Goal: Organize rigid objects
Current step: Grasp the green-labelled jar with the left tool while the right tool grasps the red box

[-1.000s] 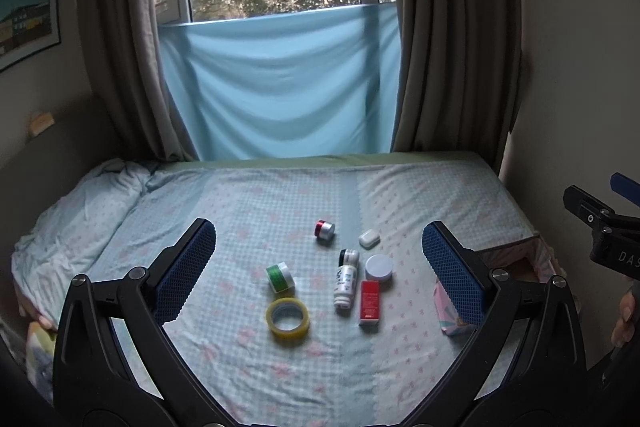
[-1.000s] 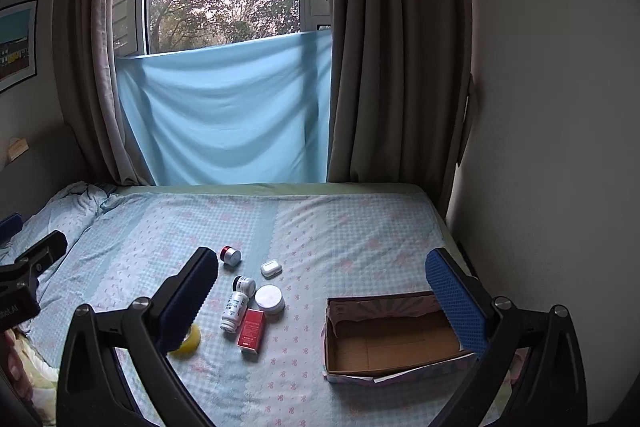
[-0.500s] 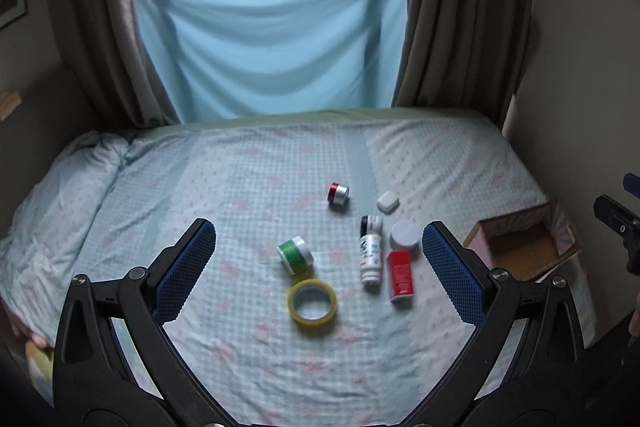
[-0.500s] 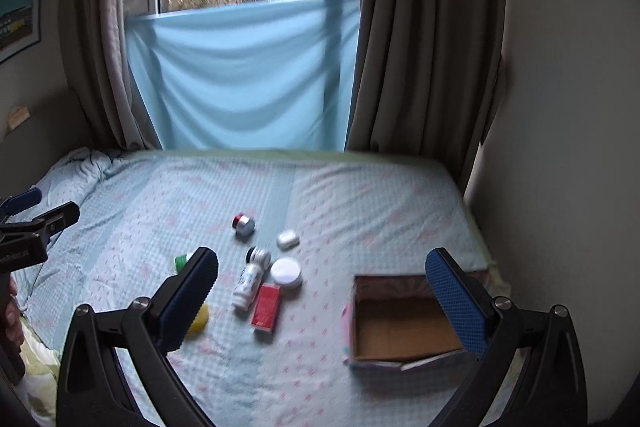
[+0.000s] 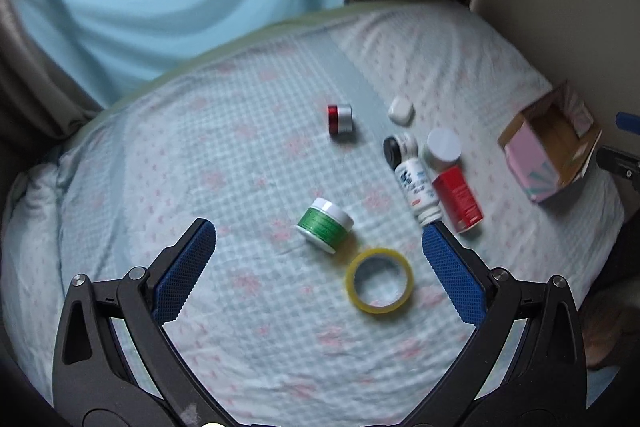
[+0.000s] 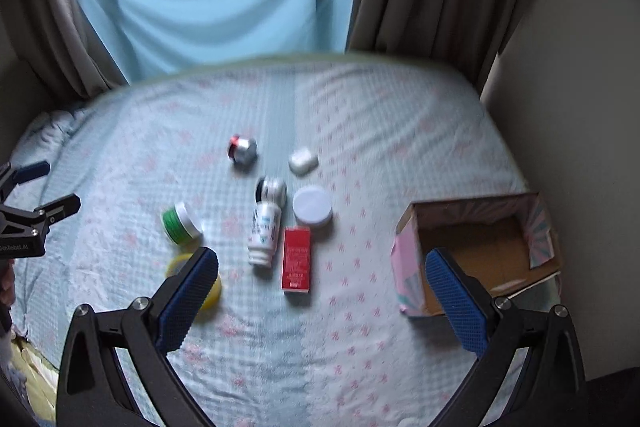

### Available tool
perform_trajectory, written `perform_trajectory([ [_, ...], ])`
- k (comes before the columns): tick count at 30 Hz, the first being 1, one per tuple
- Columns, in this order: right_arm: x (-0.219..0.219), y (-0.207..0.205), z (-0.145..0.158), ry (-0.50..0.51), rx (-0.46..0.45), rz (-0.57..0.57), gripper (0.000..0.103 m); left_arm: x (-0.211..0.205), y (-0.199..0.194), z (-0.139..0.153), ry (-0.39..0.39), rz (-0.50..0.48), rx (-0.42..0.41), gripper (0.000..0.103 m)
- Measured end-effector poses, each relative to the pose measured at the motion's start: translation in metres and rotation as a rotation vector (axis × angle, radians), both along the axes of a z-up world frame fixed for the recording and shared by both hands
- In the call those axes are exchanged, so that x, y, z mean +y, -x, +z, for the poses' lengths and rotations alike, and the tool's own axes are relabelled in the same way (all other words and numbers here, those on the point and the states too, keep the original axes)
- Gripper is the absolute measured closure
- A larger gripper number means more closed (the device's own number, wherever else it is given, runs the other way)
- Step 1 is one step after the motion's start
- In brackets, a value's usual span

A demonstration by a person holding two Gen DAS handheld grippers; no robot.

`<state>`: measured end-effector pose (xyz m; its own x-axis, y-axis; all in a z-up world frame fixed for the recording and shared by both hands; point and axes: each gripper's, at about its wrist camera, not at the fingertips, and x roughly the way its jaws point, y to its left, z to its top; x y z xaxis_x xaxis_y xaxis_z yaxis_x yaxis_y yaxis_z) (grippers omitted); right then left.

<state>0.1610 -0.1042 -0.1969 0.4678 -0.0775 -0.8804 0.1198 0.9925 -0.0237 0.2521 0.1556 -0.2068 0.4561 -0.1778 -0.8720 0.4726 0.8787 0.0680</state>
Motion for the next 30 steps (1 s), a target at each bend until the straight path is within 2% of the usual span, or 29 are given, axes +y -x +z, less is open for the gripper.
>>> perform_trajectory([
  [3,0.002,-0.023,-0.036,-0.022,0.084,-0.006,0.0,-0.006,-0.024,-0.037,-0.027,-0.062,0.071,0.001],
  [4,0.003,-0.028,-0.045,-0.026,0.107,-0.005,0.0,-0.008,-0.038,-0.057,-0.029,-0.093,0.142,0.001],
  [7,0.006,-0.05,-0.082,-0.03,0.198,0.009,0.0,-0.015,-0.058,-0.097,-0.05,-0.128,0.243,0.001],
  [10,0.008,-0.067,-0.118,-0.027,0.279,0.036,0.0,-0.027,-0.072,-0.139,-0.116,-0.166,0.302,0.001],
  [13,0.009,-0.084,-0.152,-0.041,0.356,0.061,0.006,-0.034,-0.084,-0.166,-0.165,-0.206,0.338,0.001],
  [19,0.012,-0.111,-0.224,-0.031,0.5,0.079,0.007,-0.044,-0.102,-0.214,-0.249,-0.302,0.434,0.001],
  [20,0.012,-0.114,-0.237,-0.024,0.533,0.081,0.009,-0.047,-0.103,-0.22,-0.26,-0.318,0.442,0.001],
  [21,0.011,-0.116,-0.246,-0.023,0.56,0.082,0.017,-0.049,-0.103,-0.225,-0.268,-0.332,0.451,0.001],
  [23,0.01,-0.119,-0.26,-0.026,0.6,0.08,0.021,-0.054,-0.105,-0.237,-0.281,-0.359,0.475,0.002],
  [26,0.006,-0.122,-0.274,-0.039,0.633,0.065,0.028,-0.059,-0.107,-0.255,-0.303,-0.375,0.517,0.014],
  [28,0.004,-0.123,-0.277,-0.05,0.633,0.053,0.029,-0.062,-0.107,-0.262,-0.31,-0.383,0.529,0.023],
  [30,0.001,-0.127,-0.281,-0.071,0.643,0.036,0.03,-0.065,-0.109,-0.266,-0.309,-0.388,0.532,0.025],
])
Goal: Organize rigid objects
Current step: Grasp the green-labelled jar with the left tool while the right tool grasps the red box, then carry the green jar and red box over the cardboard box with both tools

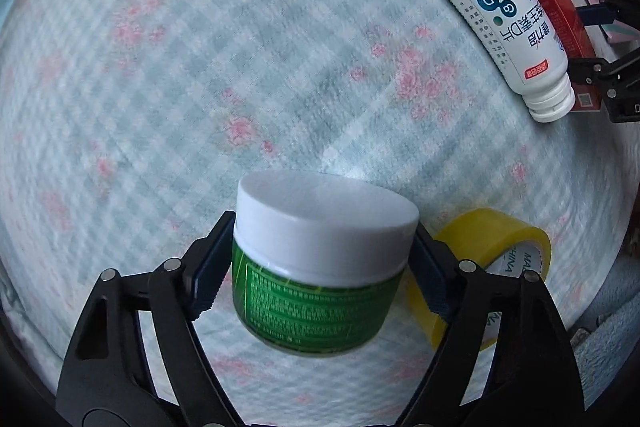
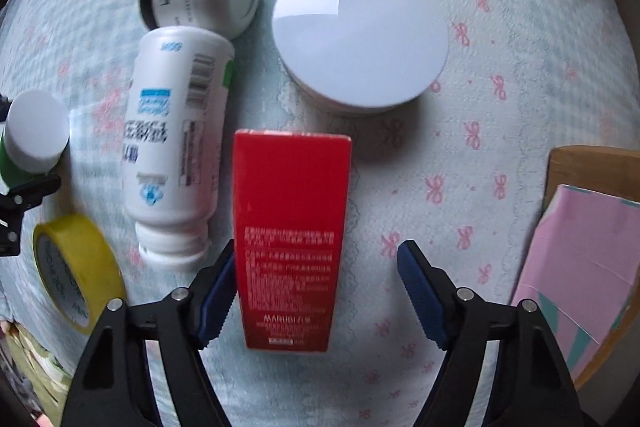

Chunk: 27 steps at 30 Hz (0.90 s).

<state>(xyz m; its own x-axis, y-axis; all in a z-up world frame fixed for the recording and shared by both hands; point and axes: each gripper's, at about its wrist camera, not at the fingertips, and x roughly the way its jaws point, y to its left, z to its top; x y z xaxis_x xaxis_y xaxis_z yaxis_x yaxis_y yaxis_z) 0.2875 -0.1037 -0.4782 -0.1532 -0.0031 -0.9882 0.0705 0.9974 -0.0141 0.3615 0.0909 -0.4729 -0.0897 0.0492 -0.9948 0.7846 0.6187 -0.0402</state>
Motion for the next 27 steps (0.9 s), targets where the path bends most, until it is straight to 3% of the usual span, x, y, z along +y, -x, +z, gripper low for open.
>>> perform_trajectory([
  [4,-0.009,-0.006,-0.005,-0.047,0.024,-0.058,0.042,-0.006,-0.011,-0.01,-0.005,-0.007,0.024,0.032],
  [6,-0.012,-0.006,-0.009,-0.088,0.037,-0.091,0.056,-0.009,-0.012,-0.012,-0.006,-0.023,0.02,0.033],
  [8,-0.01,-0.007,-0.011,-0.097,0.038,-0.094,0.064,-0.012,-0.012,-0.015,-0.006,-0.044,0.006,0.033],
  [16,-0.018,-0.002,-0.006,-0.086,-0.002,-0.123,0.065,-0.004,0.002,-0.005,0.012,0.004,-0.026,0.034],
  [21,-0.032,0.006,0.02,-0.106,-0.05,-0.184,0.065,0.012,0.008,0.014,0.04,0.084,-0.036,0.034],
  [27,-0.047,0.02,0.065,-0.134,-0.119,-0.253,0.065,0.025,0.016,0.06,0.114,0.215,-0.064,0.034],
])
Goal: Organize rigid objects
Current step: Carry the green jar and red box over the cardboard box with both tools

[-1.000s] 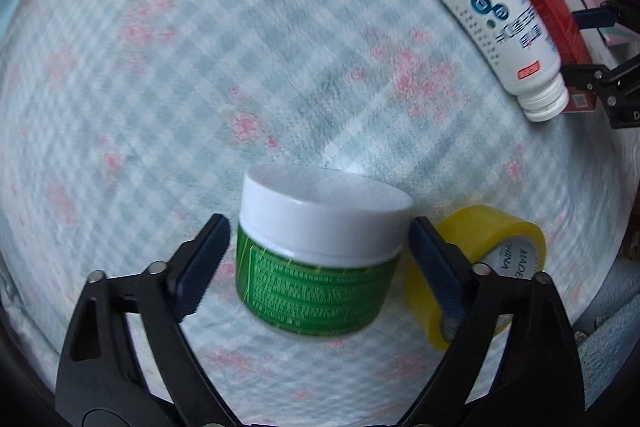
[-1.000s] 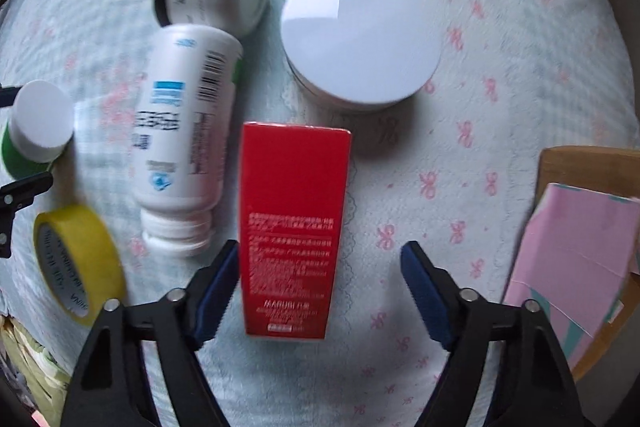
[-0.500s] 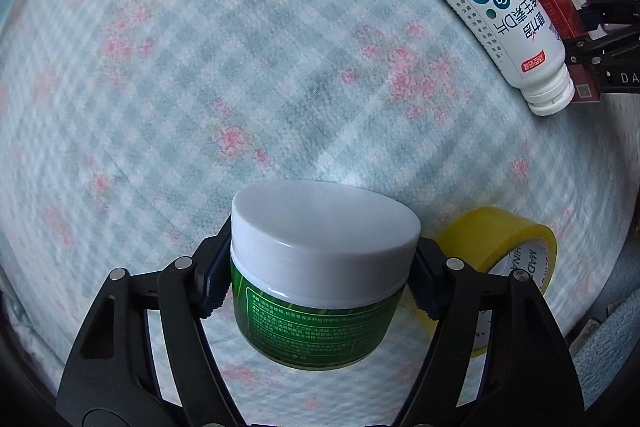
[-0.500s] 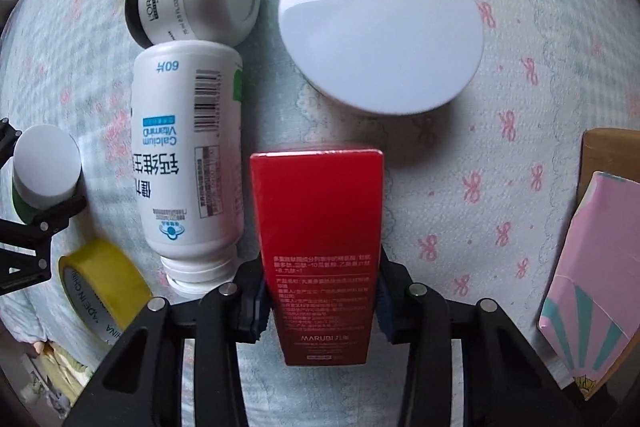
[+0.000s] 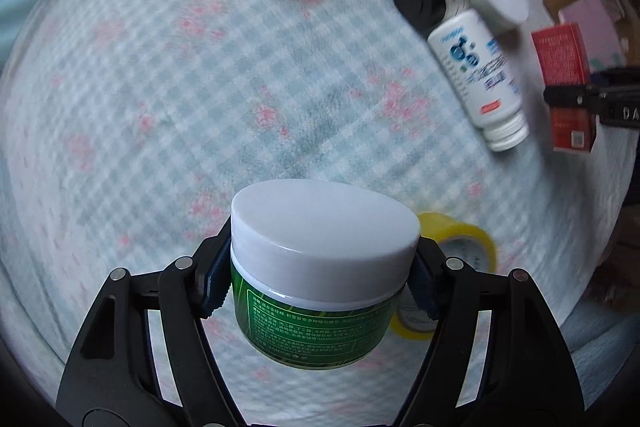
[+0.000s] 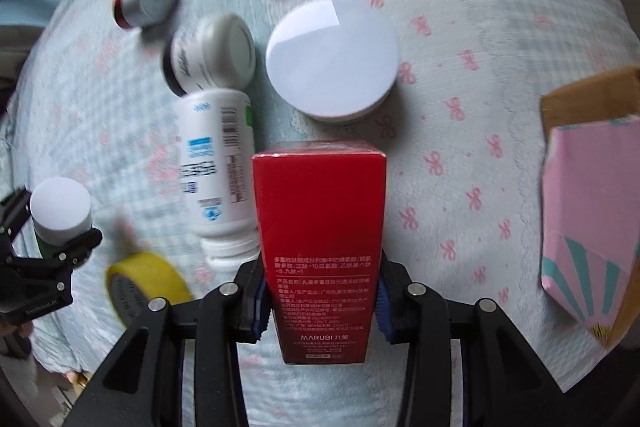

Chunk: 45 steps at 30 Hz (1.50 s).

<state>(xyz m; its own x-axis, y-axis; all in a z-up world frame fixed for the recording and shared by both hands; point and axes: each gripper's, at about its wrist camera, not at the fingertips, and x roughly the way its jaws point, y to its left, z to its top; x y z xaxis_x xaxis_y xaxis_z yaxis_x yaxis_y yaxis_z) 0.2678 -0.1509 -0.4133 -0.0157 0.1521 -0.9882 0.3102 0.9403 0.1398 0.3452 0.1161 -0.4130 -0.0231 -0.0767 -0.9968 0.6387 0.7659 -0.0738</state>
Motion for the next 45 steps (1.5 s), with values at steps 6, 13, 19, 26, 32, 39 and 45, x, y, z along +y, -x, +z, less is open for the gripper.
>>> perform_trajectory([
  [6,-0.005,0.023,0.07,-0.021,-0.091,-0.046,0.065,0.006,0.02,0.066,0.083,0.082,-0.093,0.034],
  [13,0.015,0.052,0.134,-0.02,-0.192,-0.083,0.065,-0.008,0.053,0.135,0.242,0.188,-0.169,0.034],
  [19,0.035,0.08,0.182,-0.019,-0.25,-0.078,0.065,-0.017,0.094,0.19,0.317,0.228,-0.256,0.034],
  [26,0.024,0.104,0.222,0.011,-0.318,-0.061,0.065,-0.026,0.123,0.218,0.348,0.272,-0.301,0.034],
  [32,-0.015,0.124,0.245,0.0,-0.382,-0.077,0.065,-0.059,0.143,0.24,0.343,0.269,-0.351,0.034],
  [39,-0.088,0.136,0.254,-0.031,-0.412,-0.036,0.065,-0.133,0.163,0.253,0.332,0.304,-0.394,0.034],
  [45,-0.169,0.138,0.254,-0.018,-0.402,0.042,0.065,-0.216,0.176,0.246,0.34,0.383,-0.366,0.034],
])
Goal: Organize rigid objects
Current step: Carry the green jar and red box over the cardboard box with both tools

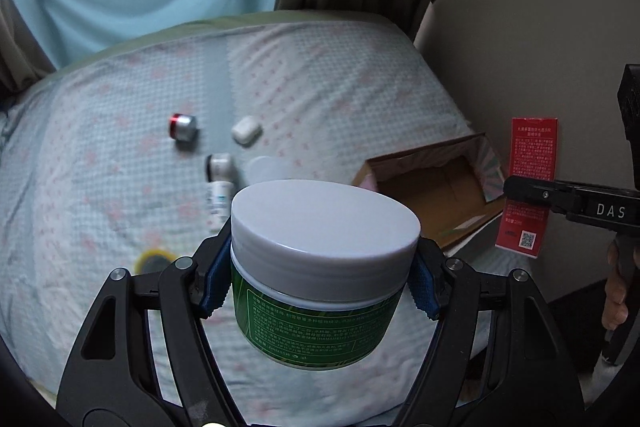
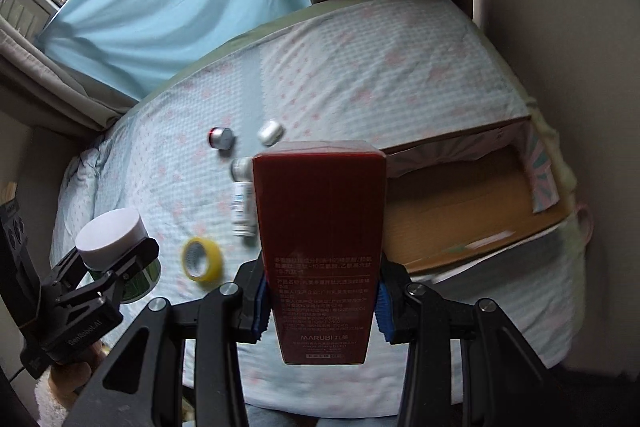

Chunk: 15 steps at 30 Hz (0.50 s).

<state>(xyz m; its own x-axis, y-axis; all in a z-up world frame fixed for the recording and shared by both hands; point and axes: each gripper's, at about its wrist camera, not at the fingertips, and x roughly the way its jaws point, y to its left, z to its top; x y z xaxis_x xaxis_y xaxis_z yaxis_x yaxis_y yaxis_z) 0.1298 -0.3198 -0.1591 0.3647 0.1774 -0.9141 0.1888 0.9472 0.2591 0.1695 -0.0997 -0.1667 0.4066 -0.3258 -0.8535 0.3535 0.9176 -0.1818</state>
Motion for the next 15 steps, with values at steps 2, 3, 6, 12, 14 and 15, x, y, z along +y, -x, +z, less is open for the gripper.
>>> perform_trajectory([
  [2,-0.031,-0.004,-0.002,0.018,0.005,0.015,0.065,-0.032,0.002,-0.005,0.001,0.009,0.021,0.034],
  [3,-0.043,-0.006,-0.003,0.02,0.006,0.017,0.065,-0.044,0.002,-0.008,0.005,0.011,0.032,0.034],
  [6,-0.089,-0.015,-0.014,0.007,0.021,-0.008,0.065,-0.083,-0.002,-0.019,0.009,0.012,0.075,0.034],
  [12,-0.159,-0.031,-0.056,-0.026,0.071,-0.083,0.065,-0.155,-0.019,-0.057,-0.033,-0.025,0.154,0.034],
  [14,-0.178,-0.038,-0.076,-0.032,0.107,-0.099,0.065,-0.179,-0.028,-0.073,-0.055,-0.04,0.185,0.034],
  [15,-0.183,-0.04,-0.083,-0.033,0.12,-0.102,0.065,-0.187,-0.031,-0.08,-0.061,-0.048,0.2,0.034],
])
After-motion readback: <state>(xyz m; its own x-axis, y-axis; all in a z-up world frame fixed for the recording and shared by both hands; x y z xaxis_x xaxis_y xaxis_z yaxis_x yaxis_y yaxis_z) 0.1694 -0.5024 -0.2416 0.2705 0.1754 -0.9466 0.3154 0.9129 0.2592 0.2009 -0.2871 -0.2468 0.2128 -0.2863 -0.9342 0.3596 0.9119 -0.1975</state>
